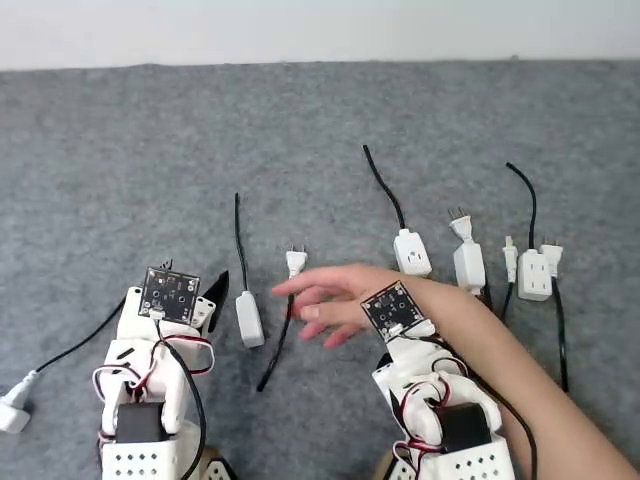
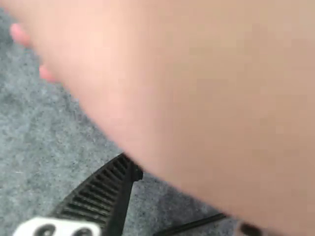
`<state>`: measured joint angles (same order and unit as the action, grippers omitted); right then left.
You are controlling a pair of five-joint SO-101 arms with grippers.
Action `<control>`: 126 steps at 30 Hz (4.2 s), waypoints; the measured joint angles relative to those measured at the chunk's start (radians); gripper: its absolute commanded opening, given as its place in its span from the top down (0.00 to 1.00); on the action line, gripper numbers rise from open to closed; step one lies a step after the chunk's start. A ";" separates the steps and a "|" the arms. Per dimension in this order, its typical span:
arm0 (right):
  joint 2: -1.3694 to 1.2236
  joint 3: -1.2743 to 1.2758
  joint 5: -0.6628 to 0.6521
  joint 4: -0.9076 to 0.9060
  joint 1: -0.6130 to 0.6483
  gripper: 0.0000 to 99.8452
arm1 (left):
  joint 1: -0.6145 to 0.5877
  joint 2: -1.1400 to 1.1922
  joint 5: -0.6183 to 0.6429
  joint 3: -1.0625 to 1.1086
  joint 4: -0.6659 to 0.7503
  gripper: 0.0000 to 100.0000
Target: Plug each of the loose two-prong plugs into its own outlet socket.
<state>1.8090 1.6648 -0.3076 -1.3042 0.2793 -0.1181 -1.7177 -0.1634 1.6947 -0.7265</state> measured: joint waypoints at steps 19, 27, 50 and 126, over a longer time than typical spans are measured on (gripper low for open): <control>0.002 0.000 0.000 0.000 0.000 0.69 | 0.000 0.000 0.000 0.000 0.000 0.72; 0.002 0.000 0.002 0.000 0.000 0.69 | 0.000 0.000 0.000 0.000 0.000 0.72; 0.002 0.000 0.002 0.000 0.000 0.69 | 0.000 0.000 0.000 0.000 0.000 0.72; -1.200 -1.257 0.175 -0.327 -0.041 0.69 | 0.474 0.990 0.025 -0.595 -0.100 0.81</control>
<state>0.6091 0.4081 -0.1327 -1.6310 0.2378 0.3560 -0.7281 -0.1389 1.0994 -0.8263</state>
